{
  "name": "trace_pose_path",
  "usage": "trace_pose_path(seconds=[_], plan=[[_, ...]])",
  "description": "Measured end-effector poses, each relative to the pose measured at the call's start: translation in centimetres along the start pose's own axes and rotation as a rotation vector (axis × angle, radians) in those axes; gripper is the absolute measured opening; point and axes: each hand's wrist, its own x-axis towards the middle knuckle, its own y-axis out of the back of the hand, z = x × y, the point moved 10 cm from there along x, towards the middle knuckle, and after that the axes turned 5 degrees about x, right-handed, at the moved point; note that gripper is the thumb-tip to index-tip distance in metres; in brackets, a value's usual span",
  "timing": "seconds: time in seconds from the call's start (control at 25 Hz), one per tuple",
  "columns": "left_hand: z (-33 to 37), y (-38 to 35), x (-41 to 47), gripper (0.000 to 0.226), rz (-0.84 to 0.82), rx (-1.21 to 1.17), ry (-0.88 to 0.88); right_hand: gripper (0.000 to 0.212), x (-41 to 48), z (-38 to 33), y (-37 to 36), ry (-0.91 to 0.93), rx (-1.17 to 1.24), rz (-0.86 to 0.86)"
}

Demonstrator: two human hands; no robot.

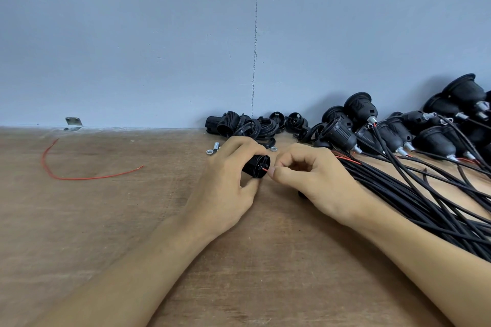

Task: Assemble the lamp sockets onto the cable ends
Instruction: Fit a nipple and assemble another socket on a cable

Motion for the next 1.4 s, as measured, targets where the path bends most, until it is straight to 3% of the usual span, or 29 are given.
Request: trace_pose_path(seconds=[0.28, 0.48, 0.72, 1.4], plan=[[0.3, -0.1, 0.0, 0.061, 0.003, -0.004, -0.035, 0.021, -0.1, 0.1, 0.5, -0.038, 0.034, 0.046], [0.0, -0.1, -0.1, 0.052, -0.002, -0.027, -0.013, 0.019, -0.3, 0.0, 0.7, -0.052, 0.017, 0.100], [-0.7, 0.4, -0.1, 0.051, 0.026, -0.031, 0.045, 0.014, -0.9, -1.3, 1.0, 0.068, -0.093, 0.183], [-1.6, -0.8, -0.3, 0.045, -0.072, -0.027, 0.122, 0.012, -0.9, -2.5, 0.3, 0.206, -0.265, 0.149]])
